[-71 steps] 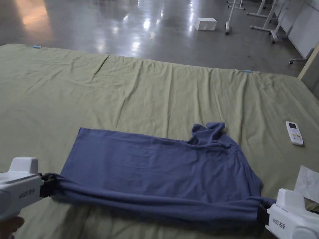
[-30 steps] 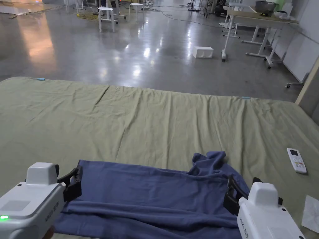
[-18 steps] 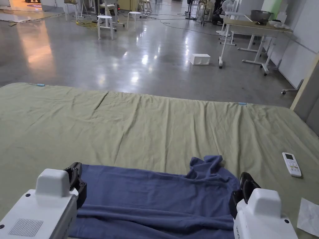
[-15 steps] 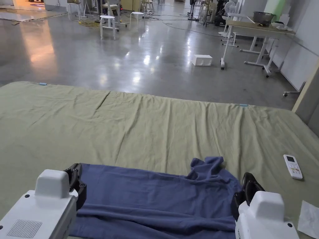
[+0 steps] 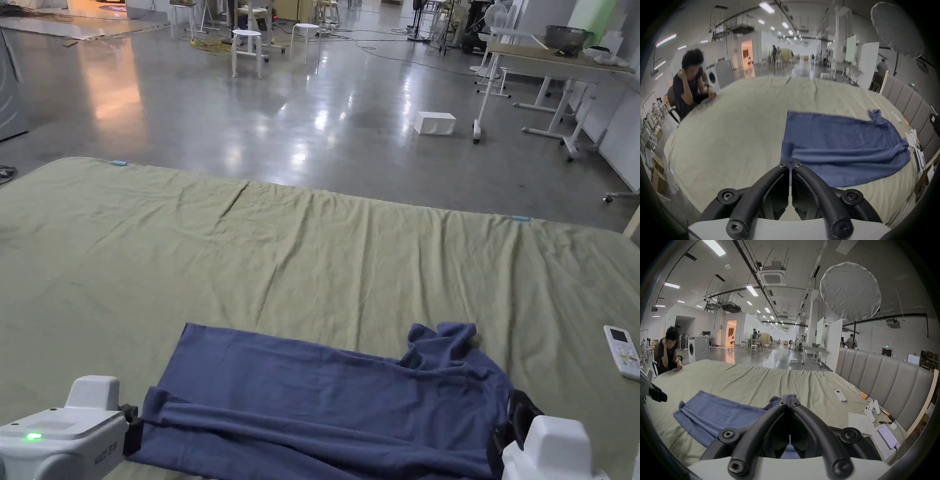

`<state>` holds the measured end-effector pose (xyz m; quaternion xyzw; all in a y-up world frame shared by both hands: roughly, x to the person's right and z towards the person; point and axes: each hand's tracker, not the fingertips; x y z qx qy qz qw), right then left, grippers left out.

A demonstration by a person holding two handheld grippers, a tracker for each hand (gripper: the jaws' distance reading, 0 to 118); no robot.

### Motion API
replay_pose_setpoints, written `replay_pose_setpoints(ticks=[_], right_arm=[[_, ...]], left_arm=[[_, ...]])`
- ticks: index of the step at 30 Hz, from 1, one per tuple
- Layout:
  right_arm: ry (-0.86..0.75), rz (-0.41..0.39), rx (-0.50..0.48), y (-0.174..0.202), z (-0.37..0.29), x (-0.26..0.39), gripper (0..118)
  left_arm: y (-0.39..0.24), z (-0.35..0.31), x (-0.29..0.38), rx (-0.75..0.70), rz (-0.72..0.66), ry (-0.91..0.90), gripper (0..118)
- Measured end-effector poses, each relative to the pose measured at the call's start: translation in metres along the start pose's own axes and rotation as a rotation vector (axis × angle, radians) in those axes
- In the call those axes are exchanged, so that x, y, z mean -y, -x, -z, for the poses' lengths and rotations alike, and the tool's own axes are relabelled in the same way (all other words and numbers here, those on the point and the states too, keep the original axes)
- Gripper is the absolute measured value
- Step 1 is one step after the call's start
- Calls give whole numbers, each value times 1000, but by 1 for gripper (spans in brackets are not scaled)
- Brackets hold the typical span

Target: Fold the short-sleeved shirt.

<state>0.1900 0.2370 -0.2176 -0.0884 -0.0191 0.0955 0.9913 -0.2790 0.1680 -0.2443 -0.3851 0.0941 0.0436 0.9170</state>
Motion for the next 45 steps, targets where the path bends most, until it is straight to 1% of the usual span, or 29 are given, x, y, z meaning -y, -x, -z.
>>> replay_pose_setpoints(ticks=[1, 2, 3, 4, 5, 7, 12, 17, 18, 19, 22, 23, 24, 26, 28, 29, 30, 31, 32, 33, 34, 35, 36, 37, 38, 40, 43, 45], right_arm=[[19, 14, -1, -1, 1, 5, 0], [26, 18, -1, -2, 2, 8, 0], [47, 22, -3, -3, 3, 11, 0], [57, 20, -3, -1, 2, 13, 0], [65, 19, -2, -2, 3, 15, 0], [84, 8, -2, -4, 4, 20, 0], [126, 12, 11, -10, 6, 28, 0], [160, 17, 22, -17, 7, 36, 0], [167, 21, 23, -18, 7, 37, 0], [174, 25, 24, -20, 8, 39, 0], [196, 36, 30, -27, 10, 42, 0], [204, 40, 32, -32, 11, 43, 0], [215, 44, 32, -38, 13, 44, 0], [268, 84, 52, -55, 17, 49, 0], [314, 71, 91, -76, 23, 51, 1], [337, 71, 105, -85, 26, 53, 6], [372, 73, 108, -95, 31, 56, 16], [431, 92, 83, -105, 36, 61, 28], [467, 85, 94, -114, 40, 64, 43], [514, 80, 55, -119, 47, 69, 54], [565, 63, 18, -122, 53, 74, 61], [589, 51, 0, -123, 58, 79, 64], [633, 23, -25, -122, 65, 85, 64], [648, 25, -38, -121, 70, 90, 65], [647, 29, -39, -120, 75, 96, 68], [711, 49, -63, -115, 90, 109, 74], [789, 44, -100, -104, 107, 125, 75], [844, 28, -129, -95, 114, 133, 71]], left_arm=[[3, 10, 0, 10, -7, 38, 16], [6, 19, -1, 17, -28, 58, 36], [8, 28, -2, 23, -35, 79, 52], [10, 37, -3, 39, -45, 115, 65], [11, 46, -4, 37, -49, 130, 71], [12, 61, -7, 52, -45, 190, 71], [6, 88, -4, 16, 11, 351, 71], [-4, 85, -4, 4, 56, 345, 68], [-8, 84, -3, 5, 74, 343, 64], [-13, 83, -1, 10, 96, 337, 58], [-25, 77, 4, 25, 170, 322, 28], [-27, 76, 5, 39, 178, 323, 16], [-27, 74, 6, 50, 177, 323, 12], [-22, 69, 7, 51, 168, 306, 10], [-16, 64, 9, 60, 134, 271, 10], [-14, 63, 10, 61, 134, 272, 10], [-13, 60, 12, 58, 141, 266, 10], [-12, 57, 13, 55, 145, 251, 10], [-12, 54, 13, 53, 150, 239, 10], [-12, 53, 13, 53, 153, 243, 10], [-12, 51, 13, 53, 154, 240, 10], [-11, 50, 13, 51, 152, 233, 10], [-11, 45, 13, 50, 147, 222, 10], [-12, 41, 11, 50, 142, 220, 10], [-12, 39, 11, 50, 139, 220, 10], [-10, 36, 13, 52, 135, 212, 10], [-10, 33, 13, 53, 134, 219, 10], [-10, 33, 12, 55, 126, 218, 10]])
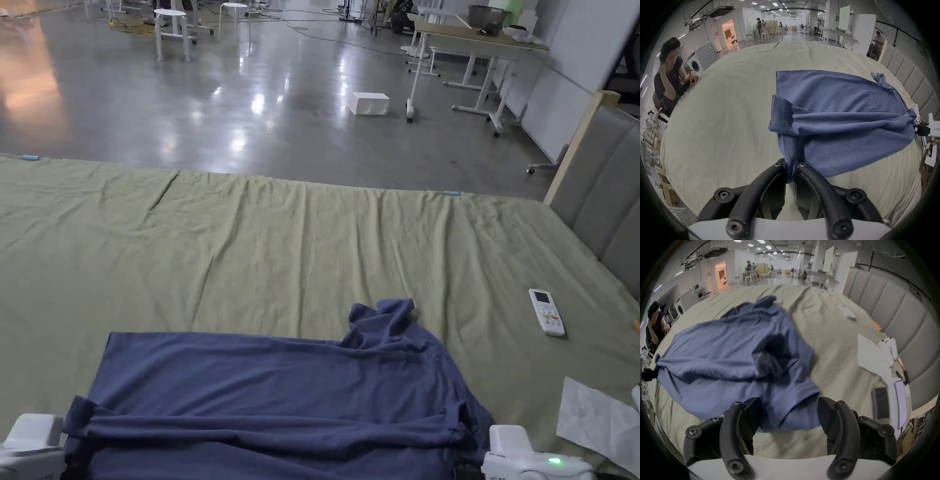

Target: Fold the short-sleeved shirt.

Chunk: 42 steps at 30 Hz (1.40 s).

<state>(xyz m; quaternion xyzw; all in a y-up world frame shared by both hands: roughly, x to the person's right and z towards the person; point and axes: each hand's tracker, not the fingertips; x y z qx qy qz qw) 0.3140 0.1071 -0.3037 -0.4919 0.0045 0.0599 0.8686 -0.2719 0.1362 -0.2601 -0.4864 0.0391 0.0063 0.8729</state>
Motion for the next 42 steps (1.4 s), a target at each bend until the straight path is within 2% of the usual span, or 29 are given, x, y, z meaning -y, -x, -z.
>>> replay_pose_setpoints(ticks=[3, 4, 6, 7, 8, 9, 13, 25, 30, 37, 42], right_arm=[[-31, -19, 10, 11, 3, 4, 62], [-31, -45, 6, 15, 0, 3, 53], [-43, -69, -45, 23, 0, 2, 16], [-35, -87, -25, 29, -2, 2, 12], [-24, -130, 21, 32, -1, 0, 11], [-30, -130, 11, 33, -2, -1, 10], [-42, -82, 18, 29, -11, -4, 7], [-223, -60, 28, 17, -98, -43, 7], [-228, -59, 5, 11, -125, -50, 7], [-167, -89, -13, 14, -128, -16, 7], [-90, -63, -15, 18, -116, 33, 7]], left_arm=[[0, -1, 1, 2, -12, -2, 10], [0, -1, 1, 0, -15, -3, 10], [-1, -1, 1, -4, -17, -7, 10], [0, 2, 1, -6, -18, -8, 10], [2, 5, 0, -8, -18, -8, 10], [2, 5, 0, -10, -21, -10, 10], [6, -1, -2, -1, -34, -33, 10], [18, -69, -40, 81, -76, -152, 10], [40, -88, -41, 81, -88, -179, 10], [44, -101, 1, 100, -109, -136, 10], [38, -94, 47, 96, -121, -77, 10]])
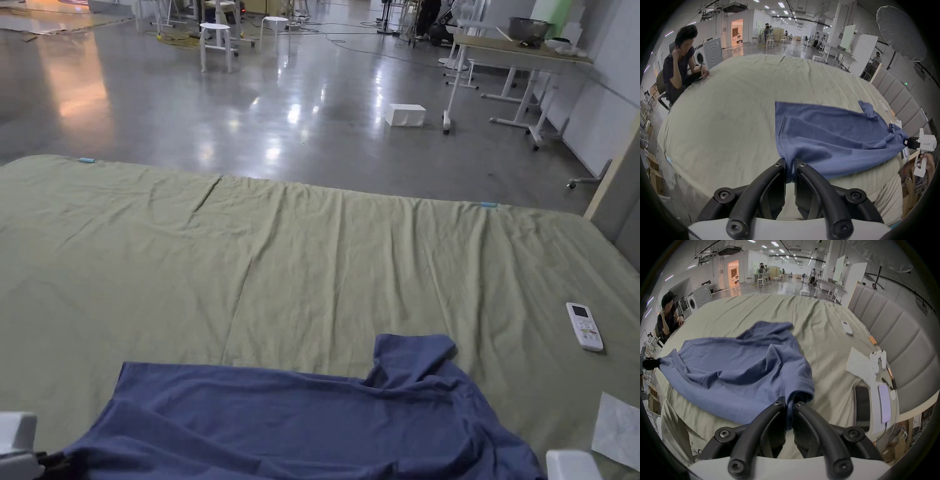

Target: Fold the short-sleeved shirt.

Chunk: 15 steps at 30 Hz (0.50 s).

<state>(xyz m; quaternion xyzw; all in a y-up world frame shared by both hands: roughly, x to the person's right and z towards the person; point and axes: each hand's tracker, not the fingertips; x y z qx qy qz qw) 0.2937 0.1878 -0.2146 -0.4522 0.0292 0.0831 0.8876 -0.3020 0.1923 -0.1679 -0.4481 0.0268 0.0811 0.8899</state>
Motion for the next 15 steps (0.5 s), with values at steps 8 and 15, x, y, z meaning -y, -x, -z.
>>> replay_pose_setpoints(ticks=[8, 15], right_arm=[[81, -10, 24, 22, 34, 63, 7], [26, -59, 65, 28, 41, 72, 26]], left_arm=[[5, 36, 56, -69, 21, 109, 10], [11, 57, 68, -84, 1, 97, 11]])
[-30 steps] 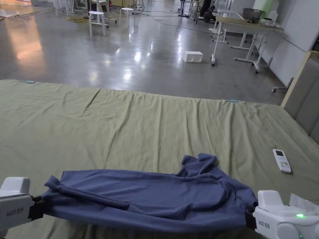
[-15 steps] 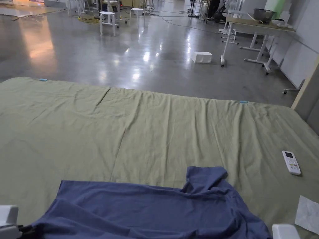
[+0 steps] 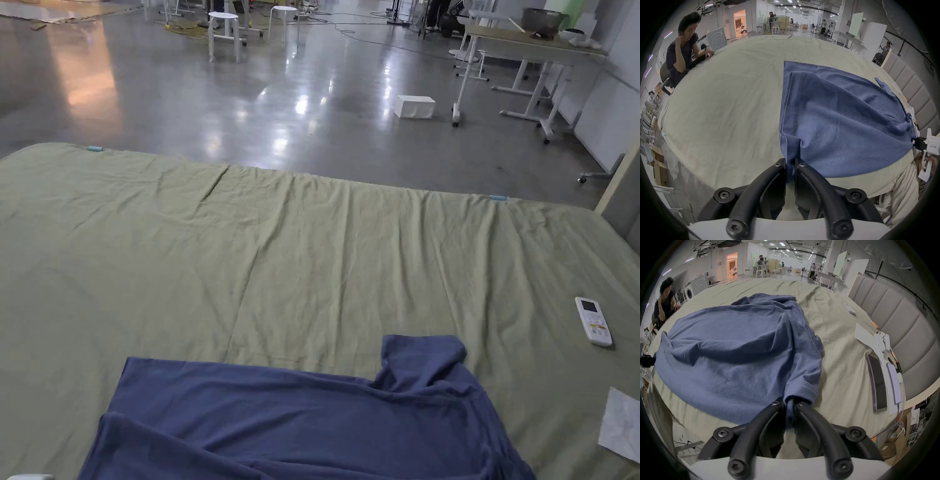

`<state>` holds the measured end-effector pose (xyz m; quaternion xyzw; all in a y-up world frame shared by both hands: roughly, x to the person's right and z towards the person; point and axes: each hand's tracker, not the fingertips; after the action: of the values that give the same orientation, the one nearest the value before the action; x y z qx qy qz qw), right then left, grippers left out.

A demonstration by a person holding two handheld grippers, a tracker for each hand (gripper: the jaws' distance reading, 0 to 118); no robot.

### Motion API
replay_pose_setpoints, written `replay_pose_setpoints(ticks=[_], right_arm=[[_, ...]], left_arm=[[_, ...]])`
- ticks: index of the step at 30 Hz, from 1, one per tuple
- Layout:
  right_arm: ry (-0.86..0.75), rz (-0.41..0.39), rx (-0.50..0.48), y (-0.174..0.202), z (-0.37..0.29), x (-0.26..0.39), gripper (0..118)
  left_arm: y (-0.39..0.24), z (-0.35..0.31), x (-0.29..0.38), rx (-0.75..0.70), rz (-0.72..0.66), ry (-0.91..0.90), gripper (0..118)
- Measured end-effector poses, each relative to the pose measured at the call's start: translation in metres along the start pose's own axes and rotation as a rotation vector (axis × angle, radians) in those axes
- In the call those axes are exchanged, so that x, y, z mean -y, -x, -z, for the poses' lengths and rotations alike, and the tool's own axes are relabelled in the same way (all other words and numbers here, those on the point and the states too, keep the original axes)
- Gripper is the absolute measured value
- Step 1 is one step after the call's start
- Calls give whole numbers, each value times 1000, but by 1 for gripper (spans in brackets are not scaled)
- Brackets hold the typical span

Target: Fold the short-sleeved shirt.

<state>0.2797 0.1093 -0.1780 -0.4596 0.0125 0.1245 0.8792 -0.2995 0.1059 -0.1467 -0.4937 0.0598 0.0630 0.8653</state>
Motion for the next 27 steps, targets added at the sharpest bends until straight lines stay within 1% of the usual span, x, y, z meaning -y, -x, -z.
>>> replay_pose_setpoints(ticks=[1, 2, 4, 5, 7, 8, 9, 14, 17, 19, 20, 21, 22, 23, 24, 25, 26, 27], right_arm=[[-11, -20, 24, 0, -3, -1, 37], [-18, -38, 56, 1, -9, -4, 47], [-51, -17, 62, -1, -20, -13, 52], [-100, 12, 55, -1, -26, -18, 55], [-187, 40, 53, 2, -40, -32, 69], [-238, 46, 54, 5, -47, -39, 77], [-304, 51, 52, 9, -55, -48, 81], [-595, 99, 48, 32, -90, -91, 81], [-718, 153, 50, 43, -104, -111, 81], [-766, 175, 54, 50, -109, -122, 80], [-793, 179, 59, 54, -112, -126, 75], [-813, 176, 60, 56, -114, -130, 65], [-826, 180, 62, 60, -115, -132, 51], [-855, 166, 77, 64, -117, -134, 34], [-885, 142, 93, 67, -119, -138, 23], [-878, 149, 94, 70, -119, -139, 17], [-898, 152, 81, 71, -119, -139, 8], [-913, 156, 70, 72, -121, -140, 3]], left_arm=[[0, -1, -1, -1, 6, 2, 13], [0, -3, -4, -2, 10, 4, 19], [-1, -8, -11, -10, 10, -3, 24], [-3, -11, -15, -19, 14, -15, 28], [-15, -22, -24, -18, 32, -95, 49], [-19, -27, -30, -6, 36, -131, 58], [-25, -33, -38, 6, 33, -185, 58], [-63, -66, -69, 1, 45, -449, 59], [-82, -85, -85, -25, 51, -599, 58], [-93, -97, -91, -32, 41, -685, 58], [-98, -102, -95, -35, 38, -718, 58], [-102, -107, -97, -43, 35, -747, 56], [-105, -112, -98, -55, 39, -782, 53], [-109, -117, -100, -63, 40, -805, 40], [-111, -121, -100, -65, 44, -832, 25], [-113, -124, -101, -70, 46, -856, 14], [-115, -127, -101, -82, 34, -867, 12], [-116, -129, -101, -77, 27, -870, 8]])
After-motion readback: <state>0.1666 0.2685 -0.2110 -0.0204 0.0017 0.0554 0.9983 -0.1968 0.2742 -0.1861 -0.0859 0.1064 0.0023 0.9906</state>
